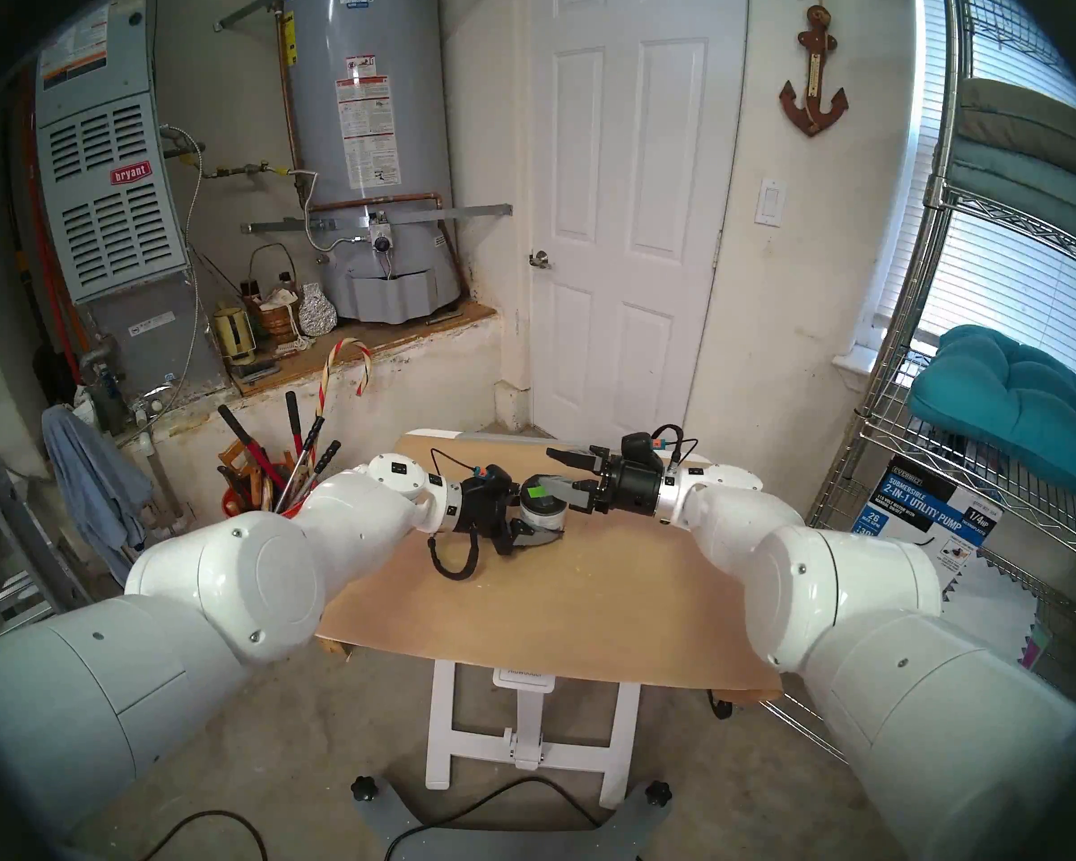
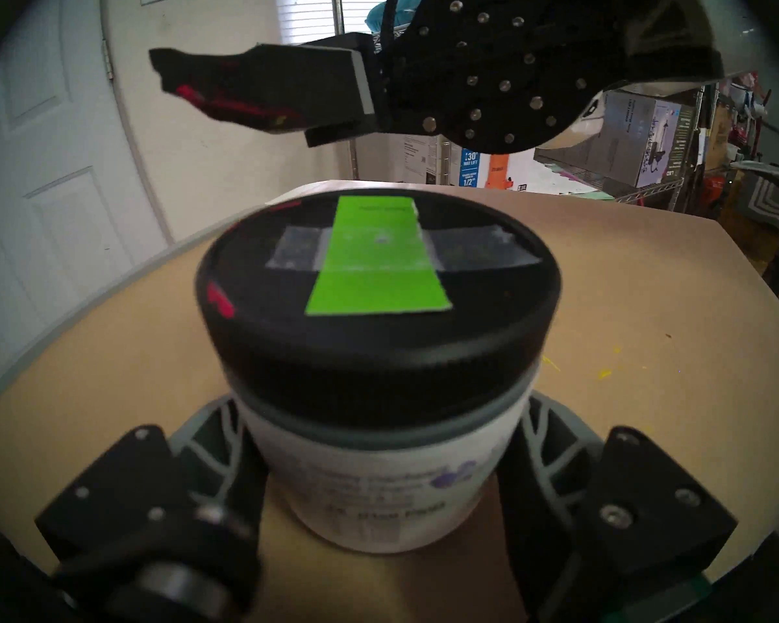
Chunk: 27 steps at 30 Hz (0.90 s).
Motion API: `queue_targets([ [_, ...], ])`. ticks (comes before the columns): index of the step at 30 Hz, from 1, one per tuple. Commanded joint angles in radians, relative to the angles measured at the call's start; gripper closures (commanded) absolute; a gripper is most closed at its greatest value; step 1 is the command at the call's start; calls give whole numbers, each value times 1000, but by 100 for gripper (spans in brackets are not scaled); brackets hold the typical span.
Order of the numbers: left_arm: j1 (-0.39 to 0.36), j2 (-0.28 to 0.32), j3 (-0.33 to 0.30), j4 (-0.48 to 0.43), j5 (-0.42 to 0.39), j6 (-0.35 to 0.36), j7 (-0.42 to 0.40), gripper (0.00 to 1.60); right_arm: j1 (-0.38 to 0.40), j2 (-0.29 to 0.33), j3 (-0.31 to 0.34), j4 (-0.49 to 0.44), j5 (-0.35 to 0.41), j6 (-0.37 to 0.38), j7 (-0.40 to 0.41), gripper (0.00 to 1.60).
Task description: Open paint jar
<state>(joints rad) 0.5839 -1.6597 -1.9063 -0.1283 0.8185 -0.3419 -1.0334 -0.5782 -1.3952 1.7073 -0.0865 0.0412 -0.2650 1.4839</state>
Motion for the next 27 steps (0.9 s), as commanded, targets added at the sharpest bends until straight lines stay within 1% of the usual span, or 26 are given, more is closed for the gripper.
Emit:
queue_targets([
  [1, 8, -14, 5, -14, 7, 11, 67, 160, -5, -11, 17, -14, 25, 21, 0, 0],
  [6, 15, -16, 4, -22, 7, 11, 101, 160, -11, -16, 30, -14, 31, 10, 0, 0],
  [15, 33, -16, -9, -28, -2, 10, 138, 160, -25, -38, 59, -16, 44, -12, 0, 0],
  [27, 35, -12, -33, -37, -4, 15, 167, 160, -54, -46, 88, -40, 51, -148, -6, 0],
])
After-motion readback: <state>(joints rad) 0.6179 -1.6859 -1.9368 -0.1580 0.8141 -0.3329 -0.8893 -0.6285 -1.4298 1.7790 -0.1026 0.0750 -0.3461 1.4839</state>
